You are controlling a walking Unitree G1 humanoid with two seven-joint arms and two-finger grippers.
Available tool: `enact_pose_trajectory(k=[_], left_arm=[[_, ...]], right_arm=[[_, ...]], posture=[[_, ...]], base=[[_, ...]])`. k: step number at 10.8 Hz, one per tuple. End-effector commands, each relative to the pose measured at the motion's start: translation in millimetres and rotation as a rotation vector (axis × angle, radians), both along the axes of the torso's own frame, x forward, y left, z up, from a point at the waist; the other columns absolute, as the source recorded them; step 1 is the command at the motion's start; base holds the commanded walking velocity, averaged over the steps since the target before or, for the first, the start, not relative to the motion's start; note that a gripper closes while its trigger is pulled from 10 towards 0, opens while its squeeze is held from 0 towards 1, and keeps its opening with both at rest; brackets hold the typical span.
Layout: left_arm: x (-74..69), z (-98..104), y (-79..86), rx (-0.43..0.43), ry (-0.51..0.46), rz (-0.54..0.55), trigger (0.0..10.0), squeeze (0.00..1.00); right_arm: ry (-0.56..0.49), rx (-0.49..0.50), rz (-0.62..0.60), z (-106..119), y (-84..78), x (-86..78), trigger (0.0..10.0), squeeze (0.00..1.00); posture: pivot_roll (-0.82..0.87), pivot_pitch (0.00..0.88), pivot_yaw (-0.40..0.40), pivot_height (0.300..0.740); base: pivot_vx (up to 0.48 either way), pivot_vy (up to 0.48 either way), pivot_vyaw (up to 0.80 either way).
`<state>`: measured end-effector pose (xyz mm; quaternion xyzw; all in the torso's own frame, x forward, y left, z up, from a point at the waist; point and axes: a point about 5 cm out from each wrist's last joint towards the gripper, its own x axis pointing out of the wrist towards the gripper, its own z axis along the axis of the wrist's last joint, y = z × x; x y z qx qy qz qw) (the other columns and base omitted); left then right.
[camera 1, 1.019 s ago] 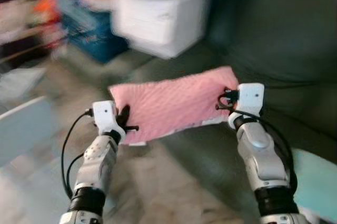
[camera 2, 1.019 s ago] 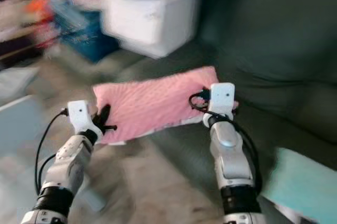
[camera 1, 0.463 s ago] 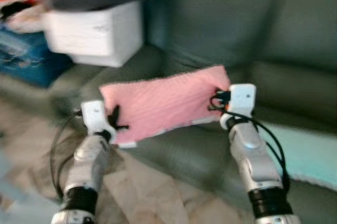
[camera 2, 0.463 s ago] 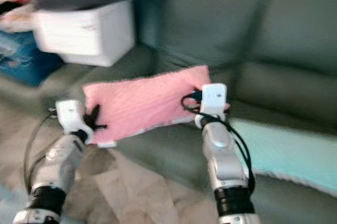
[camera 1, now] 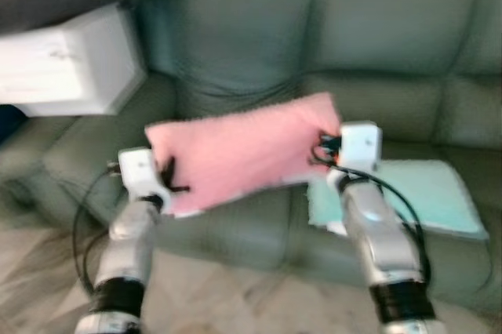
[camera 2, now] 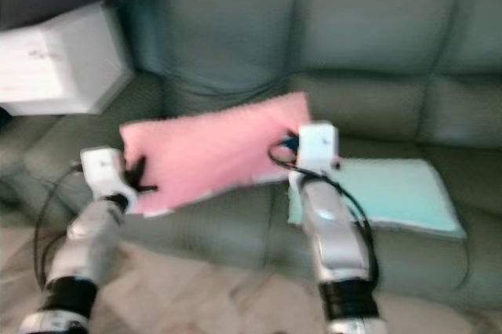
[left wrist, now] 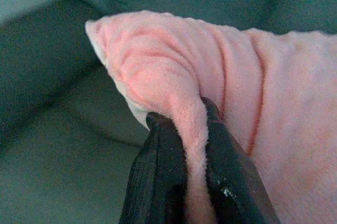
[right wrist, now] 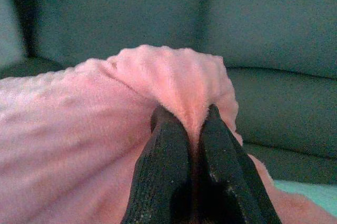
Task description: Move the pillow to the sofa
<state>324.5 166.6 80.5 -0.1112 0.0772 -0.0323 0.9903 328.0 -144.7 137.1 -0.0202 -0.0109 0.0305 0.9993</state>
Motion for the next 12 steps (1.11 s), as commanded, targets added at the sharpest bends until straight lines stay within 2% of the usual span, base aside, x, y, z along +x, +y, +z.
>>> enact_pose_trajectory(k=[1, 3, 5, 12], left_arm=[[0.5, 3.9, 11.9, 0.026, -0.013, 0.029, 10.0, 0.0], [-0.3, 2.7, 12.6, 0.029, -0.009, 0.029, 10.0, 0.0], [-1.9, 2.5, 12.3, 0.027, -0.009, 0.023, 10.0, 0.0], [-5.6, 1.8, 8.3, 0.027, -0.017, -0.022, 10.0, 0.0]], right_arm=[[-0.038, 0.016, 0.006, 9.5, 4.6, 0.8, 10.0, 0.0], [-0.06, 0.015, 0.013, 10.9, 5.6, -1.3, 10.0, 0.0], [-0.065, 0.003, 0.025, 10.8, 8.3, -4.1, 10.0, 0.0], [-0.065, -0.002, 0.023, 9.7, 9.0, -7.9, 10.0, 0.0]], posture=[[-0.15, 0.0, 0.061, 0.74], [-0.15, 0.0, 0.064, 0.74], [-0.14, 0.0, 0.065, 0.74], [-0.15, 0.0, 0.073, 0.74]], base=[[0.0, 0.0, -0.77], [0.0, 0.0, -0.78], [0.0, 0.154, 0.0], [0.0, 0.472, 0.0]])
